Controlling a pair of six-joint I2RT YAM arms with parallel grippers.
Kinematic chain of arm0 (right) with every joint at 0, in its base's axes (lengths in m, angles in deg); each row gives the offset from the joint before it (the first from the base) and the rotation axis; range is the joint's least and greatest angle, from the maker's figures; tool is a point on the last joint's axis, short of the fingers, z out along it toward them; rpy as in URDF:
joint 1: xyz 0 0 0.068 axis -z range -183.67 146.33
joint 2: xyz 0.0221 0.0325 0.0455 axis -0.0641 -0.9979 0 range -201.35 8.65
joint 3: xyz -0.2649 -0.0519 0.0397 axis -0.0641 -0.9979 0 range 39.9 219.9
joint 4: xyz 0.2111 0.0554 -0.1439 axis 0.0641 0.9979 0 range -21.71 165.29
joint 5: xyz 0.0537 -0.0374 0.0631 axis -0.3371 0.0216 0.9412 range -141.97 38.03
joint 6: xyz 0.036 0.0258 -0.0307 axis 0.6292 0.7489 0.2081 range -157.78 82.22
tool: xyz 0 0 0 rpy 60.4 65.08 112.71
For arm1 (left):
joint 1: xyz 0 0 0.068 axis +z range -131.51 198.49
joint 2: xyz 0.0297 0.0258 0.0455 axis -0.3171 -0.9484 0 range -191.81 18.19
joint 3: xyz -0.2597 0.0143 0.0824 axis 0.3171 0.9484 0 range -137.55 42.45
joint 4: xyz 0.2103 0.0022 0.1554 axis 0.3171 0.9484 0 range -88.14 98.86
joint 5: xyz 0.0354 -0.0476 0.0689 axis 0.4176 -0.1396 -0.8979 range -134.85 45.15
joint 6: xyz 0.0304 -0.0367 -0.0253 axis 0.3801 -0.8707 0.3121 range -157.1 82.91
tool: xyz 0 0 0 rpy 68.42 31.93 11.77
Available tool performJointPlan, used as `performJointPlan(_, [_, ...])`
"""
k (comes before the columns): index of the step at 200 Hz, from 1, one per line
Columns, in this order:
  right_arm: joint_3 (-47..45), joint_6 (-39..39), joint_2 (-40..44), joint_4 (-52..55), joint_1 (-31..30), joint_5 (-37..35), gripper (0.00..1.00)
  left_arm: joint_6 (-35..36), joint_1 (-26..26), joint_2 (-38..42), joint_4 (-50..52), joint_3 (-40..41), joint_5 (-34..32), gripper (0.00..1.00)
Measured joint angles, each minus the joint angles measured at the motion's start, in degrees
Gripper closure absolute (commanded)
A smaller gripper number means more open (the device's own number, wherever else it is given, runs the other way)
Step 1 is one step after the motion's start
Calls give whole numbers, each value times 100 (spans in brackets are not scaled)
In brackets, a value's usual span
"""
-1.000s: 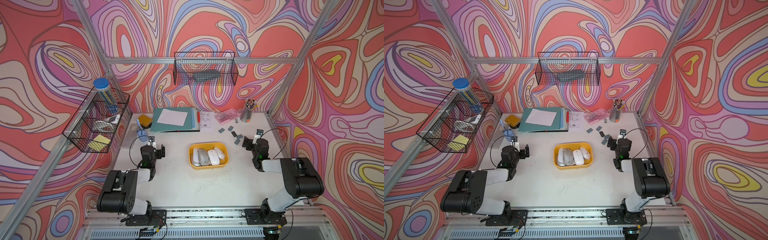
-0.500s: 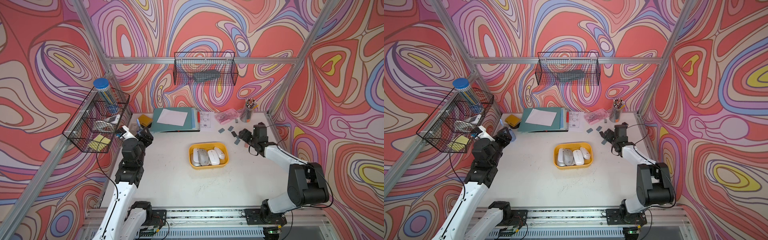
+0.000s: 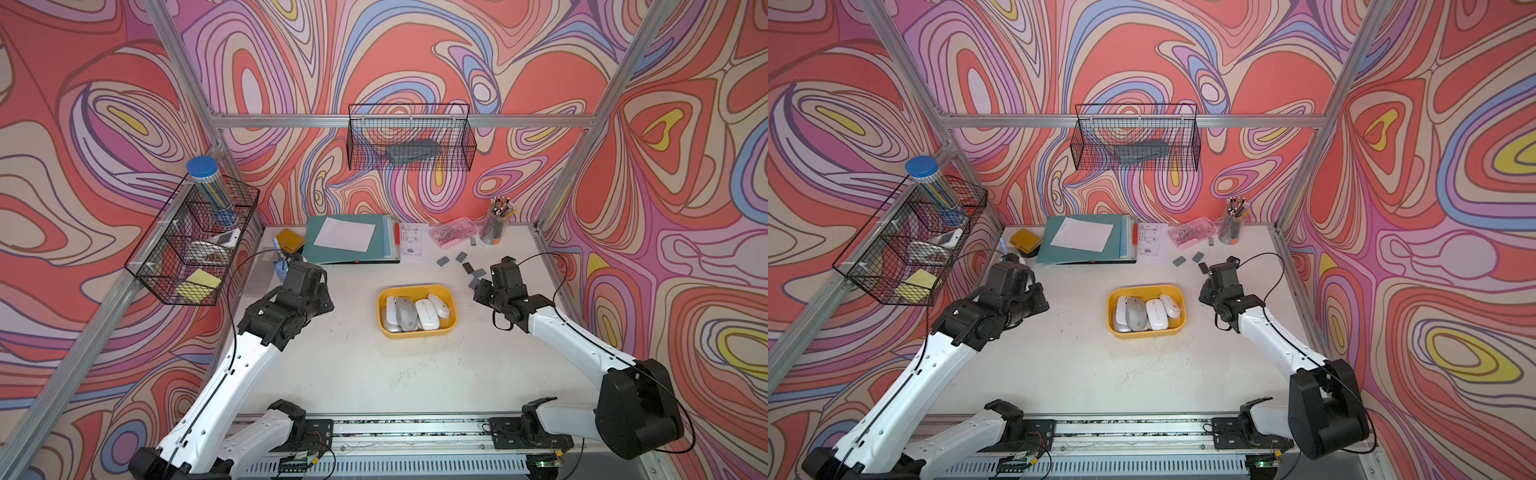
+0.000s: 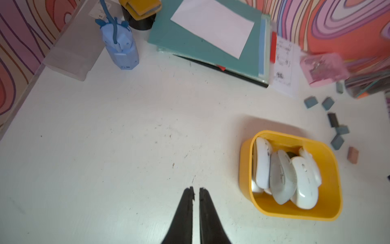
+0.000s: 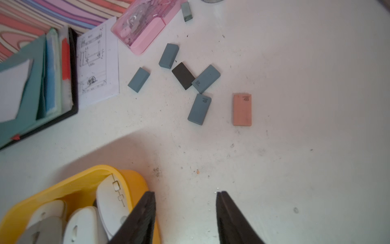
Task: Take out the mouse from the storage box
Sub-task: Adjust the mouse in the storage box.
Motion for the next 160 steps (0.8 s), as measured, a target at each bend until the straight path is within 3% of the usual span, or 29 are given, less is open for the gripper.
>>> performJointPlan(16, [-4,-42,0,70,-9,-35,52,31,-715,-752,649,-492,-280,87])
performJointPlan(32, [-22,-92,0,90,-11,-72,47,-118,-1707,-1775,1565,-1530,-822,90])
performJointPlan(54, [-72,-138,-2,103,-11,-109,29,-297,-2603,-3014,2356,-3292,-1268,84])
performJointPlan(66, [-79,-114,-2,127,-13,-125,23,-293,-2708,-3414,2544,-3853,-1274,75])
performJointPlan(78, [-79,-96,0,160,-17,-149,20,-264,-2699,-3711,2673,-4113,-1198,45])
performJointPlan(98, [-120,-109,70,227,-20,-232,18,-286,-2667,-4203,2798,-4205,-975,26])
performJointPlan(131, [-197,-133,256,306,-20,-339,15,-374,-2667,-5016,2684,-4192,-448,19])
performJointPlan(160, [-197,-155,238,308,-20,-369,14,-422,-2673,-5130,2413,-4127,-55,12])
